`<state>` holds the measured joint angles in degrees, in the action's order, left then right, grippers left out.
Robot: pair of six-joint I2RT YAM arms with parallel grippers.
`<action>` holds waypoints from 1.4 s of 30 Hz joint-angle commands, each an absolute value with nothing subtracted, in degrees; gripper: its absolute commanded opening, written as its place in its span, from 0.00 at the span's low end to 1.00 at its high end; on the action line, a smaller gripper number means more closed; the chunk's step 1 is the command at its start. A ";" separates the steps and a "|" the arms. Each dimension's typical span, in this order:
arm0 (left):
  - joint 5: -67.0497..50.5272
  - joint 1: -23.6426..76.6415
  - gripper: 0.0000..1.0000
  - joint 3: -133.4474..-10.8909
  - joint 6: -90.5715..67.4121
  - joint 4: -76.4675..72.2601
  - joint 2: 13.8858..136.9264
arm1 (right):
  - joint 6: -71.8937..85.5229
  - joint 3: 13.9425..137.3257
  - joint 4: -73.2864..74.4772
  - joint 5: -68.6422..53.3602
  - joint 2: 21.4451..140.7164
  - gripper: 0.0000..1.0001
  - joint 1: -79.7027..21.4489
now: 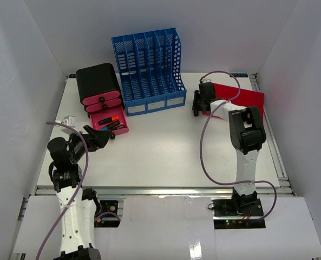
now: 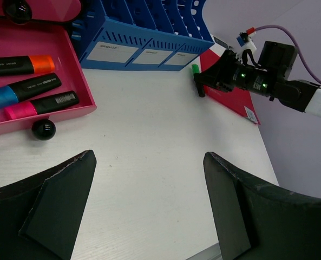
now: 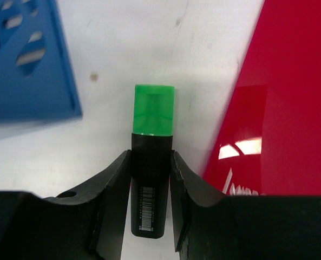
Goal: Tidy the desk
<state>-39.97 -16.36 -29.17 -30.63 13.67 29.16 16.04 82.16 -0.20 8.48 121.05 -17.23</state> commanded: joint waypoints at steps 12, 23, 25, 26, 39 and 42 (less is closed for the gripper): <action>-36.60 -16.44 0.92 -29.82 -30.12 15.23 25.99 | -26.74 80.32 13.19 -30.31 97.87 0.08 -31.93; -22.72 -16.44 0.92 -34.74 -29.47 25.54 24.61 | -46.43 118.50 19.34 -18.09 126.18 0.08 -54.19; -21.86 -16.44 0.92 -35.41 -29.48 26.95 24.57 | -44.85 125.85 17.02 -15.95 131.83 0.08 -55.60; -21.45 -16.44 0.92 -35.51 -29.67 27.51 24.50 | -44.45 127.64 14.50 -14.55 133.70 0.08 -56.22; -16.51 -16.17 0.92 -36.40 -30.59 30.43 24.35 | -45.63 127.19 -14.31 -1.80 145.51 0.27 -57.92; -16.26 -16.17 0.92 -36.83 -30.58 31.04 24.62 | -46.99 127.34 -17.18 -0.28 147.51 0.49 -57.92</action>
